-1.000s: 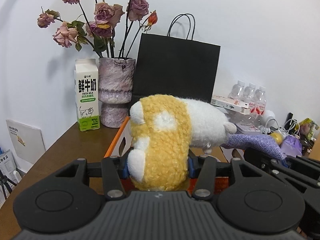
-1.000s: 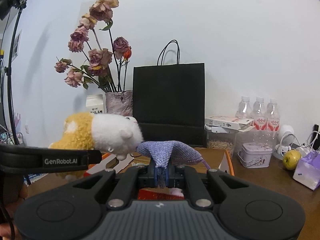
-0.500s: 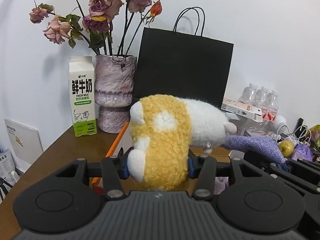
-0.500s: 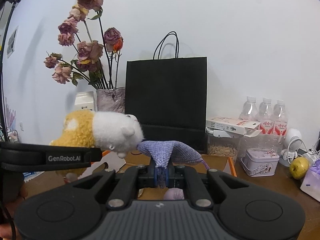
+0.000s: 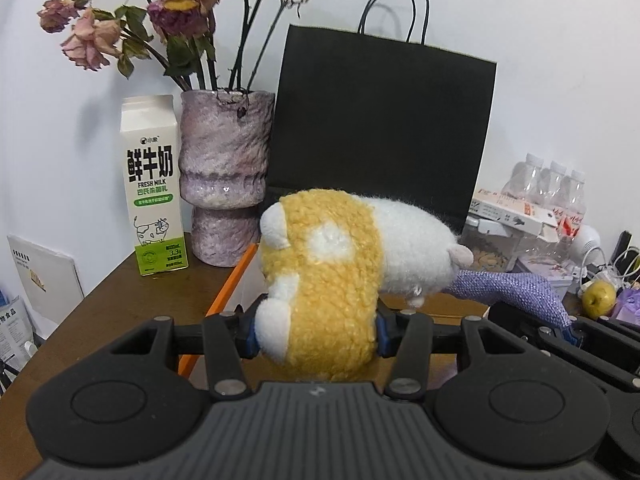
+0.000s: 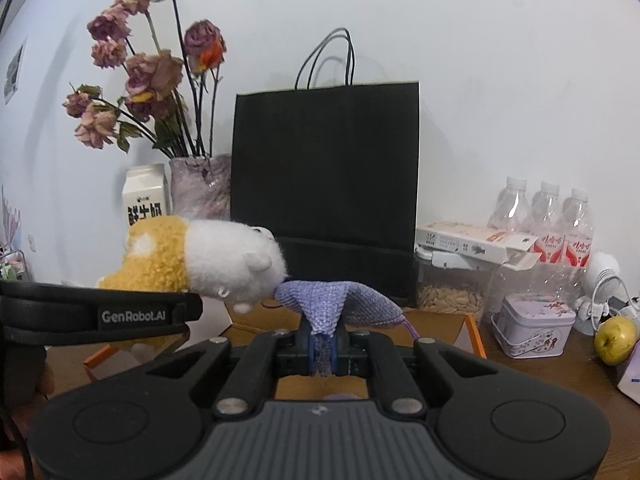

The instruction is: Organize objects

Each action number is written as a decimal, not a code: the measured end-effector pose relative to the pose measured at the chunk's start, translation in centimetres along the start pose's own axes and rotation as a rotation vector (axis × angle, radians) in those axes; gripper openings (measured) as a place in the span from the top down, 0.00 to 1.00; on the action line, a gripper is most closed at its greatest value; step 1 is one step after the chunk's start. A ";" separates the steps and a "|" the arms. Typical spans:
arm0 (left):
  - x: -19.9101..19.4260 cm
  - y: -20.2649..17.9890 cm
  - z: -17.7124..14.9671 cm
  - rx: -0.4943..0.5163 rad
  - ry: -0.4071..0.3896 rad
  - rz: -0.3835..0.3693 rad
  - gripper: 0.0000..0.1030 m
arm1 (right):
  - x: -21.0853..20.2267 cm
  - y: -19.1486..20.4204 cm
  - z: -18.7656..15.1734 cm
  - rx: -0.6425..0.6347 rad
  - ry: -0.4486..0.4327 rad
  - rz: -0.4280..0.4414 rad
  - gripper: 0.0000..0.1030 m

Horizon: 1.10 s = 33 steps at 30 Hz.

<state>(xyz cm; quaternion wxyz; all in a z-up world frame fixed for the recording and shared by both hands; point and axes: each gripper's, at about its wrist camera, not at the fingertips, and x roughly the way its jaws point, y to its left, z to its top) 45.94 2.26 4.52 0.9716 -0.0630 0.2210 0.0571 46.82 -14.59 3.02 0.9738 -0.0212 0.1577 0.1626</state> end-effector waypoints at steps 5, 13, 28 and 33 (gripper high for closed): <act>1.7 0.2 0.0 0.007 0.021 0.011 0.51 | 1.8 -0.8 -0.6 0.012 0.039 -0.004 0.93; 3.7 0.1 -0.3 0.033 0.038 0.011 0.50 | 3.6 -1.5 -1.3 0.021 0.088 0.005 0.93; 4.0 0.5 -0.8 0.023 0.001 0.024 0.00 | 4.5 -1.7 -2.1 0.036 0.141 -0.024 0.19; 3.9 0.5 -0.6 0.010 -0.003 0.028 0.00 | 4.8 -2.0 -2.2 0.070 0.170 -0.004 0.00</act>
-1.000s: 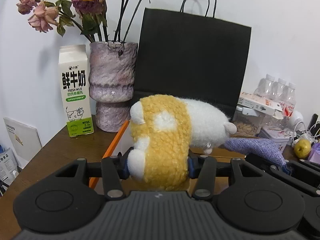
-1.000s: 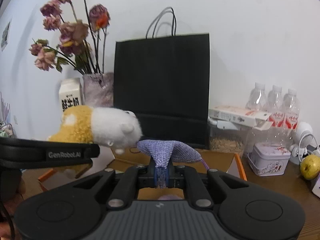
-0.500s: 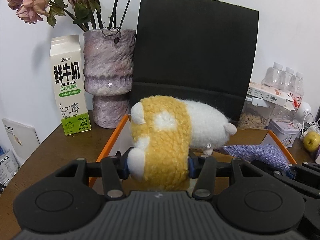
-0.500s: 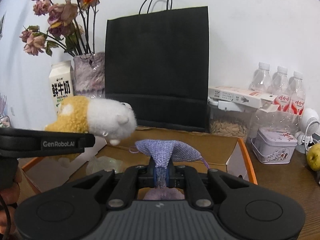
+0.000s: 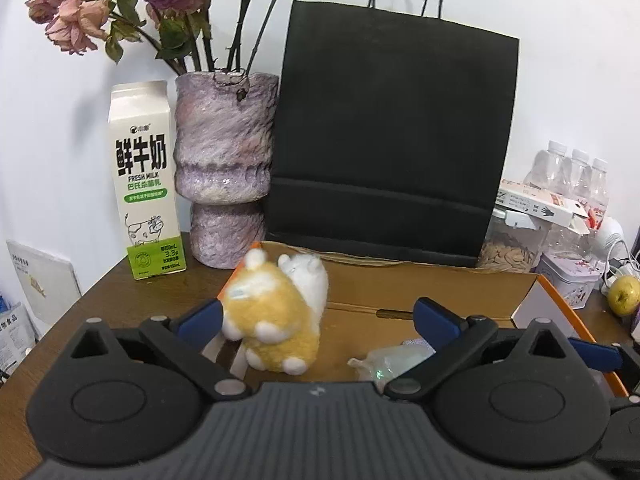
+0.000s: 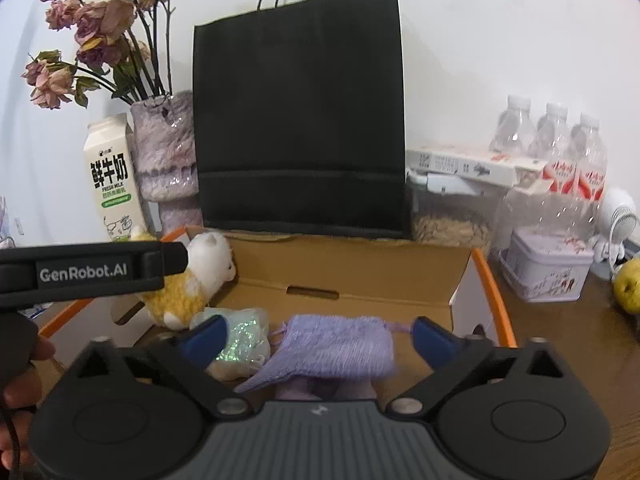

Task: Organize objects
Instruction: 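Lower the plush dog into the box with the left gripper while the right gripper drops the pouch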

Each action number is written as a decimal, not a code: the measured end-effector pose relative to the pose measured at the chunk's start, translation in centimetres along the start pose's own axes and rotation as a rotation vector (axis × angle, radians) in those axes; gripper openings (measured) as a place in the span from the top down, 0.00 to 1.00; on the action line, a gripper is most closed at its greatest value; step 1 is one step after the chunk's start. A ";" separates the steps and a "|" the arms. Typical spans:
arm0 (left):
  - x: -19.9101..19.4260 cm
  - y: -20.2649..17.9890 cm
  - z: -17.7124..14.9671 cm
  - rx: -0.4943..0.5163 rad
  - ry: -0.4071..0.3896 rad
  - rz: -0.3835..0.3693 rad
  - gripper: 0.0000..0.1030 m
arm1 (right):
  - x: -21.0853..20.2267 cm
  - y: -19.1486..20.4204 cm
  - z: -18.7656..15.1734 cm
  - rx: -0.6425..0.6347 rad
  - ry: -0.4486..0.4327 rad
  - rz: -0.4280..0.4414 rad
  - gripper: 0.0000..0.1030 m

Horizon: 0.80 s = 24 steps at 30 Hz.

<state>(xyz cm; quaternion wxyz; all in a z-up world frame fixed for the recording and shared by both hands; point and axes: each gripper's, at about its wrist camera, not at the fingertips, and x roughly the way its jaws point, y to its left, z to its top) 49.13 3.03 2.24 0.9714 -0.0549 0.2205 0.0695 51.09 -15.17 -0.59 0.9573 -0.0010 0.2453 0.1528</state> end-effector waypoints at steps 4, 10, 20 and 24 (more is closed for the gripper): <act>-0.1 0.3 0.1 -0.020 0.003 0.004 0.00 | -0.2 0.1 0.1 0.003 0.002 0.007 0.00; -0.9 0.5 0.2 -0.043 -0.004 0.000 0.00 | -1.1 0.2 0.3 0.013 0.008 0.010 0.00; -4.2 0.9 0.5 -0.073 -0.052 -0.008 0.00 | -4.3 0.1 0.9 0.000 -0.021 -0.024 0.00; -5.7 1.0 0.4 -0.077 -0.066 -0.012 0.00 | -6.1 -0.1 1.1 0.009 -0.059 -0.025 0.00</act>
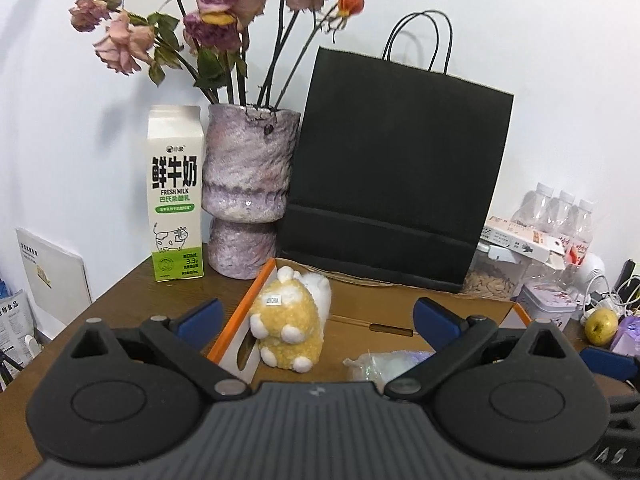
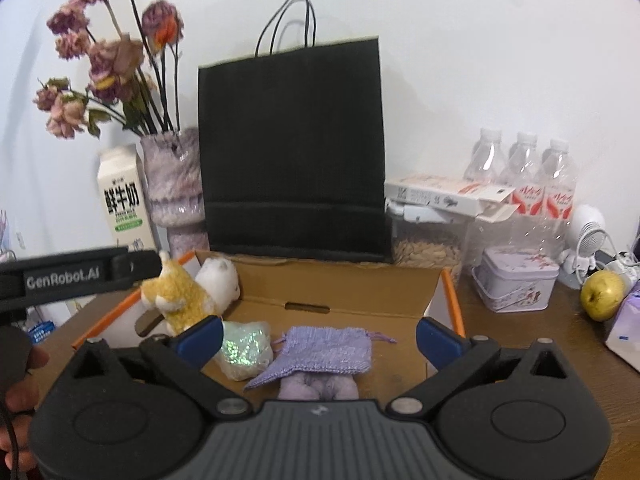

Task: Organize objects
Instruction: 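Lower the plush dog into the box with the left gripper while the right gripper drops the pouch, then withdraw both grippers from the box toward the rose and white packet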

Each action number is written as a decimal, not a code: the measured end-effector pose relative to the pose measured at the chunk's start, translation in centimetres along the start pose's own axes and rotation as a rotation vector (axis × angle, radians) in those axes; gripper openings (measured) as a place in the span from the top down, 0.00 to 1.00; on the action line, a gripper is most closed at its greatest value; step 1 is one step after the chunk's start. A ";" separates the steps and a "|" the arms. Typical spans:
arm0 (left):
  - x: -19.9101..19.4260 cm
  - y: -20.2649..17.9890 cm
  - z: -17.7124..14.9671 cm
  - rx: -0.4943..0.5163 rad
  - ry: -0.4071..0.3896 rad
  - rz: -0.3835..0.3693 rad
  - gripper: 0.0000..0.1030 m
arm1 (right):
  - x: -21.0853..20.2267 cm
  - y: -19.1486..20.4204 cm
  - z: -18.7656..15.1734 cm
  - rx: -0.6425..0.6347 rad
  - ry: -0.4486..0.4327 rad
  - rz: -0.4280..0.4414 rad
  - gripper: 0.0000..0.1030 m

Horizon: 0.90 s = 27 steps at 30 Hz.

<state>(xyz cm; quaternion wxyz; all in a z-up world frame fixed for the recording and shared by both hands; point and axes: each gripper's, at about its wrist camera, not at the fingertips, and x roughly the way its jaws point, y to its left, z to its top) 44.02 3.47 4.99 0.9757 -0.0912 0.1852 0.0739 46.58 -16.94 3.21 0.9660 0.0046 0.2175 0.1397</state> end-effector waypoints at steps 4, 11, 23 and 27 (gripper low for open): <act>-1.5 0.2 -0.2 -0.003 -0.012 -0.005 0.00 | -2.0 -0.1 0.1 -0.001 -0.037 -0.007 0.00; -4.2 0.3 -1.2 0.021 -0.016 -0.014 0.00 | -5.2 -0.1 -0.8 -0.007 -0.057 -0.006 0.00; -8.6 0.9 -3.8 0.068 -0.034 -0.049 0.00 | -9.1 -0.3 -4.3 -0.006 -0.057 -0.003 0.00; -9.8 0.9 -4.7 0.087 -0.039 -0.063 0.00 | -10.6 -0.3 -5.6 -0.011 -0.064 -0.004 0.00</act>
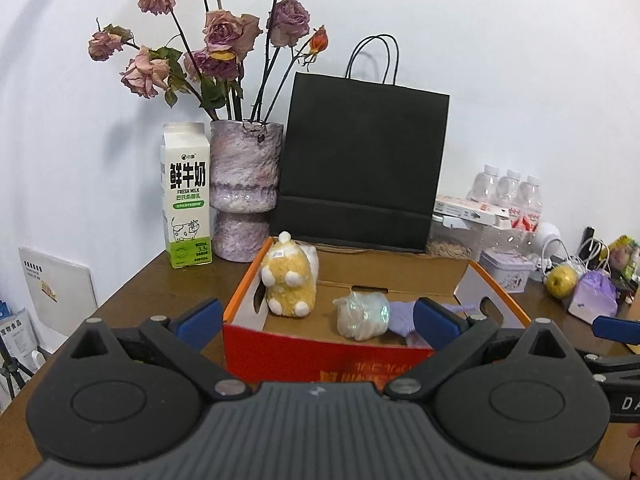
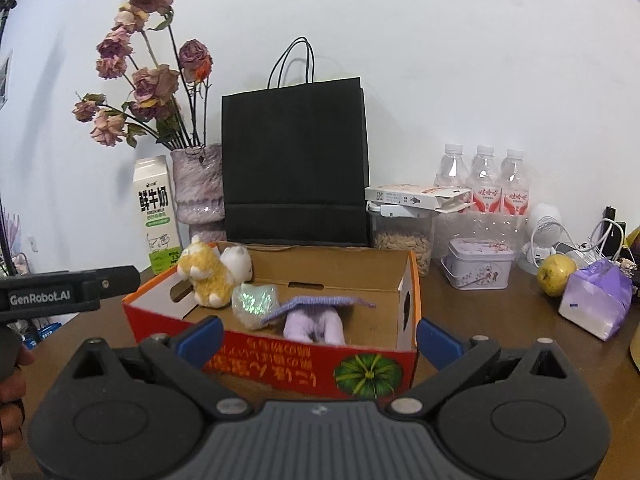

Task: Organize objects
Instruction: 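Withdraw both grippers from the box toward the rose and white packet, then grasp the red rose with the left gripper while the right gripper grasps the white packet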

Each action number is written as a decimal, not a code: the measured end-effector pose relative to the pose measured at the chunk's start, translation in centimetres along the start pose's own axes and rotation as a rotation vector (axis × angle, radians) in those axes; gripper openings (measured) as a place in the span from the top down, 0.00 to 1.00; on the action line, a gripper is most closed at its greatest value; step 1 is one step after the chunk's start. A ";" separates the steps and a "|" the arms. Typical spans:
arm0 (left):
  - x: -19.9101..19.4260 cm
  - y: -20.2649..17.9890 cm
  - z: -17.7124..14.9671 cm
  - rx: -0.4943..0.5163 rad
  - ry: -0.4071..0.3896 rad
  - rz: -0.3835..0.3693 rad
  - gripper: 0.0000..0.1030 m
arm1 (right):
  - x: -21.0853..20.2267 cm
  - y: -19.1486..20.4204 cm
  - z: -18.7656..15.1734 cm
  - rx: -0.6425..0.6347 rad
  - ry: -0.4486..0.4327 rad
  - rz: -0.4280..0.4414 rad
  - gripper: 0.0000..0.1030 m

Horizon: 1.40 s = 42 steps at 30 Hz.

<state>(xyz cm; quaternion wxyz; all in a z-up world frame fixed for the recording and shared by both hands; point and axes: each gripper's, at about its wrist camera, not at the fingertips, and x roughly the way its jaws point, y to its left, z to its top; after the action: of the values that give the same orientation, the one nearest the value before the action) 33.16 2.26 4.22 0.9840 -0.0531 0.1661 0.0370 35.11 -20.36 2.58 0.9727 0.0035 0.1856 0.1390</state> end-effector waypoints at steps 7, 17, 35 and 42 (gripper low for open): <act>-1.7 0.0 -2.1 0.041 0.034 -0.043 0.00 | -2.6 0.1 -2.6 -0.010 0.003 -0.010 0.00; -4.1 1.3 -4.3 0.026 0.066 -0.073 0.00 | -5.2 1.5 -6.9 -0.036 0.055 -0.015 0.00; -5.3 5.4 -6.1 -0.010 0.128 -0.035 0.00 | -4.5 2.8 -9.4 -0.056 0.176 0.024 0.00; -5.2 6.8 -6.0 -0.037 0.137 -0.028 0.00 | -0.7 2.7 -8.7 -0.076 0.250 0.046 0.00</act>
<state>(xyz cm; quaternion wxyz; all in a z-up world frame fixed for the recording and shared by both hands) 25.76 8.02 -0.29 0.9696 -0.0761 0.2314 0.0227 30.62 -18.36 -5.08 0.9380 -0.0464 0.2997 0.1677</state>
